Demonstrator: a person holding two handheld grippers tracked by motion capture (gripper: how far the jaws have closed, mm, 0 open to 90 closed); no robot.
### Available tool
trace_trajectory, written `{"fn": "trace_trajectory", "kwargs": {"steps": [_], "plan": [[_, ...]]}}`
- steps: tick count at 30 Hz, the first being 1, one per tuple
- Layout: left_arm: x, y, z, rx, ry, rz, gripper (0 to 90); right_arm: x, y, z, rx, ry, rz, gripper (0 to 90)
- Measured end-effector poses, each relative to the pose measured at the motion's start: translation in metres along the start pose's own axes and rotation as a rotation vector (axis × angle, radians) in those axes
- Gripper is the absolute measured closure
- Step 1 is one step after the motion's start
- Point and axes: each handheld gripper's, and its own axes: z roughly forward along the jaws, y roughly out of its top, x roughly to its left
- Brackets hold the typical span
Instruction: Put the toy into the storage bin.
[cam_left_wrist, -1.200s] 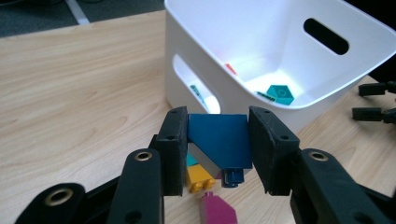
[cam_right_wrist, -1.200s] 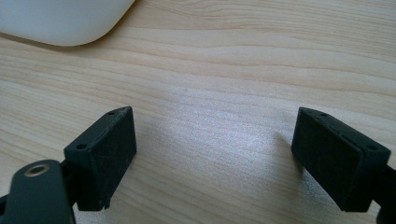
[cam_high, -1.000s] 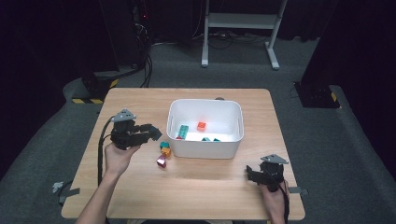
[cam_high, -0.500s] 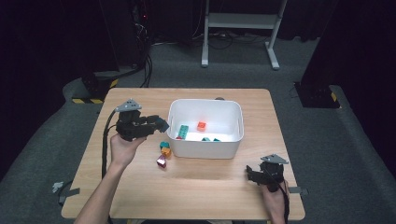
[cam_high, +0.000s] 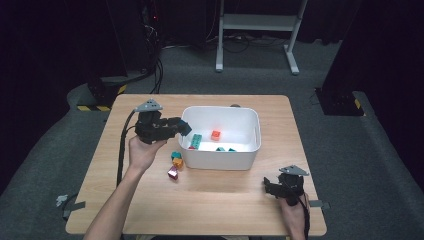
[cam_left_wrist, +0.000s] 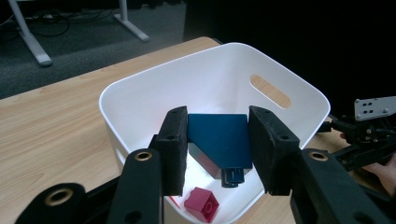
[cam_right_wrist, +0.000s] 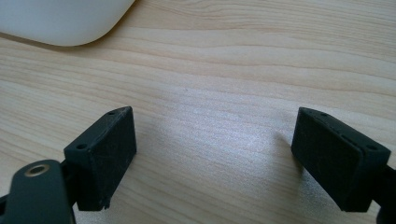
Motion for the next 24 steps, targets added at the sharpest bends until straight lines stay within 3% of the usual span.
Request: {"fn": "trace_trajectory", "kwargs": {"steps": [7, 15, 24], "plan": [[-0.003, 0.001, 0.013, 0.019, -0.006, 0.006, 58.8, 0.0, 0.0, 0.0, 0.0, 0.0, 0.0, 13.7], [-0.01, 0.003, 0.031, 0.046, 0.004, 0.049, 58.8, 0.0, 0.0, 0.0, 0.0, 0.0, 0.0, 13.7], [-0.011, 0.001, 0.05, 0.065, 0.005, 0.055, 58.8, 0.0, 0.0, 0.0, 0.0, 0.0, 0.0, 13.7]]}}
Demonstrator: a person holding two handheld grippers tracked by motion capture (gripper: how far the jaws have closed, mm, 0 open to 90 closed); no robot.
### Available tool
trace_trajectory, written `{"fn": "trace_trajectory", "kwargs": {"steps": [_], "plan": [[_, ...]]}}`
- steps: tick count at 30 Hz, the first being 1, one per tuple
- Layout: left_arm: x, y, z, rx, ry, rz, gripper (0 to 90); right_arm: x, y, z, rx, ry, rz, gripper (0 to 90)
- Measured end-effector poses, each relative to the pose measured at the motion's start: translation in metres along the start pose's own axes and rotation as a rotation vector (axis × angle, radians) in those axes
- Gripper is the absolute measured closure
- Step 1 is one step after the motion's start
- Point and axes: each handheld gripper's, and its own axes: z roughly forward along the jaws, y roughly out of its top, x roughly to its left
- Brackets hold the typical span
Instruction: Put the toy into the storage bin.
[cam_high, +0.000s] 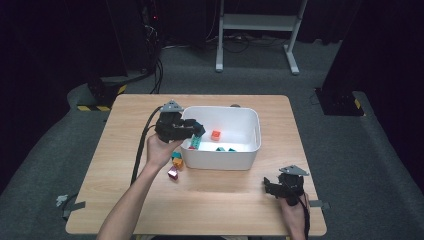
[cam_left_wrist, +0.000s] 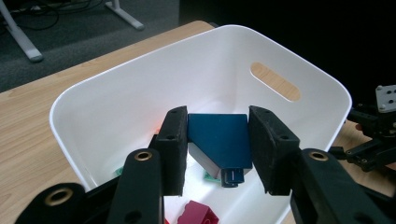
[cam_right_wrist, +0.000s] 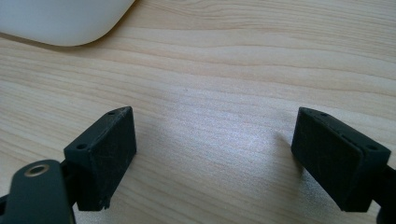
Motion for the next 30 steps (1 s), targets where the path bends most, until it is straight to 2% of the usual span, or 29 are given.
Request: {"fn": "trace_trajectory", "kwargs": {"steps": [7, 13, 19, 23, 25, 30], "plan": [[0.003, -0.002, 0.009, 0.02, 0.031, -0.007, 58.2, 0.0, 0.0, 0.0, 0.0, 0.0, 0.0, 13.7], [0.006, -0.004, 0.008, 0.01, 0.043, -0.031, 44.1, 0.0, 0.0, 0.0, 0.0, 0.0, 0.0, 13.7], [0.004, -0.008, -0.001, -0.001, 0.055, -0.027, 38.2, 0.0, 0.0, 0.0, 0.0, 0.0, 0.0, 13.7], [0.004, -0.011, -0.012, -0.015, 0.086, -0.016, 35.7, 0.0, 0.0, 0.0, 0.0, 0.0, 0.0, 13.7], [0.005, -0.013, -0.018, -0.035, 0.093, -0.03, 33.1, 0.0, 0.0, 0.0, 0.0, 0.0, 0.0, 13.7], [0.006, -0.016, -0.029, -0.057, 0.112, -0.034, 30.9, 0.0, 0.0, 0.0, 0.0, 0.0, 0.0, 13.7]]}}
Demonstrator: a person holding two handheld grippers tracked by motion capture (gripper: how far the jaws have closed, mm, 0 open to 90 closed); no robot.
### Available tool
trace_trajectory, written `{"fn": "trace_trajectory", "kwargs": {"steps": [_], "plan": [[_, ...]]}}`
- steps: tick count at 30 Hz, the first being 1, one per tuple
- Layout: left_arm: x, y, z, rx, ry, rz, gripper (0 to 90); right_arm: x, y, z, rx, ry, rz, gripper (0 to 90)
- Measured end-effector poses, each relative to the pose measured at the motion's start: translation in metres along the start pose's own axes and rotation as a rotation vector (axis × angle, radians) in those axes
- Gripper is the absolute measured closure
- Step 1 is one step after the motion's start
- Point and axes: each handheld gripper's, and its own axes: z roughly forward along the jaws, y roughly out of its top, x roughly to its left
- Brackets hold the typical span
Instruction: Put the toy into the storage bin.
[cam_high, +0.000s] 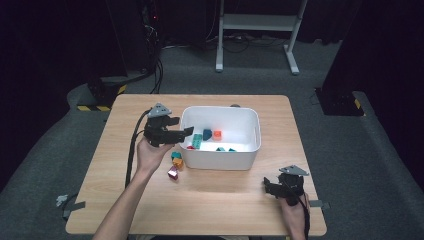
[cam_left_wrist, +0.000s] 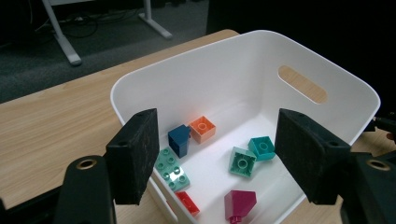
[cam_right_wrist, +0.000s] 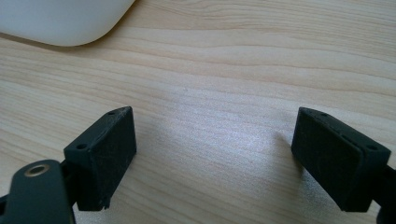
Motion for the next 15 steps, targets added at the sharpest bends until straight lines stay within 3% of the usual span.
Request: {"fn": "trace_trajectory", "kwargs": {"steps": [10, 12, 15], "plan": [[0.003, -0.013, -0.021, -0.01, 0.036, -0.007, 29.1, 0.0, 0.0, 0.0, 0.0, 0.0, 0.0, 13.7], [0.003, -0.019, -0.027, -0.009, 0.079, 0.002, 28.4, 0.0, 0.0, 0.0, 0.0, 0.0, 0.0, 13.7], [0.006, -0.025, -0.033, -0.011, 0.103, -0.006, 27.5, 0.0, 0.0, 0.0, 0.0, 0.0, 0.0, 13.7]]}}
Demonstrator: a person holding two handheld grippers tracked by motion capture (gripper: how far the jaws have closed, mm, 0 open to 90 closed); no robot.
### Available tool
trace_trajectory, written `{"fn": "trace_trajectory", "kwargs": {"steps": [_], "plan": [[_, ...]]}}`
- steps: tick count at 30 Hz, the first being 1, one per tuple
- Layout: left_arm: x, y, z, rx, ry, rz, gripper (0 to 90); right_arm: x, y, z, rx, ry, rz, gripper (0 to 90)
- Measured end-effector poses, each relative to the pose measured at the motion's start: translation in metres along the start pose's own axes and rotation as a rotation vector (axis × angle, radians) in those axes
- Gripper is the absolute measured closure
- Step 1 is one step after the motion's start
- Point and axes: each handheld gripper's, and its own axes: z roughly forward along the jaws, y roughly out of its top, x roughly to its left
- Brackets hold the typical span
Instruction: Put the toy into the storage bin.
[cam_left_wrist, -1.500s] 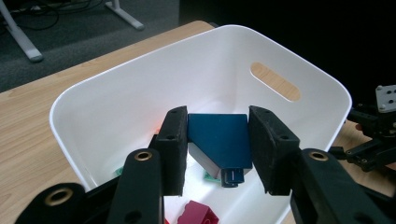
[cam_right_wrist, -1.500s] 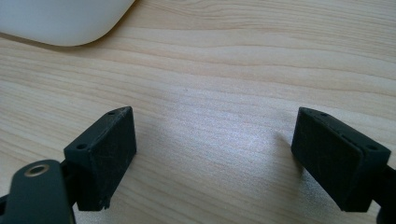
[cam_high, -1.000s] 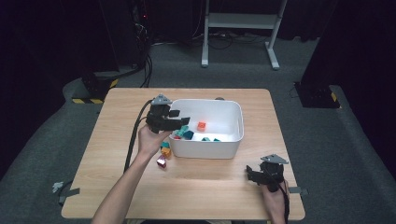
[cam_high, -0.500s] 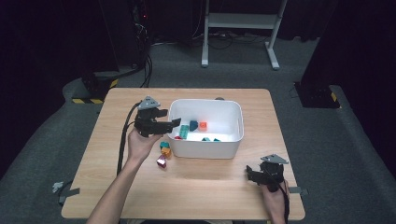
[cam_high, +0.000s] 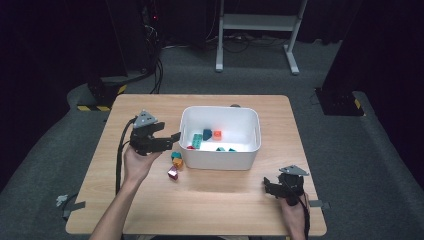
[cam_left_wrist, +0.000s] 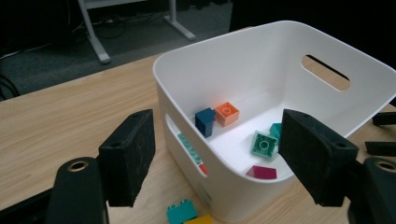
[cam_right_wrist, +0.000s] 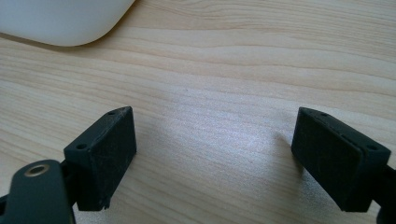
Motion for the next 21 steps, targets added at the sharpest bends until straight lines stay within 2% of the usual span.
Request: {"fn": "trace_trajectory", "kwargs": {"steps": [9, 13, 21], "plan": [[0.01, -0.013, -0.014, -0.017, 0.023, -0.036, 26.4, 0.0, 0.0, 0.0, 0.0, 0.0, 0.0, 13.7], [0.013, -0.02, -0.014, -0.001, 0.021, -0.037, 25.5, 0.0, 0.0, 0.0, 0.0, 0.0, 0.0, 13.7], [0.022, -0.042, -0.016, 0.017, 0.02, -0.078, 23.6, 0.0, 0.0, 0.0, 0.0, 0.0, 0.0, 13.7]]}}
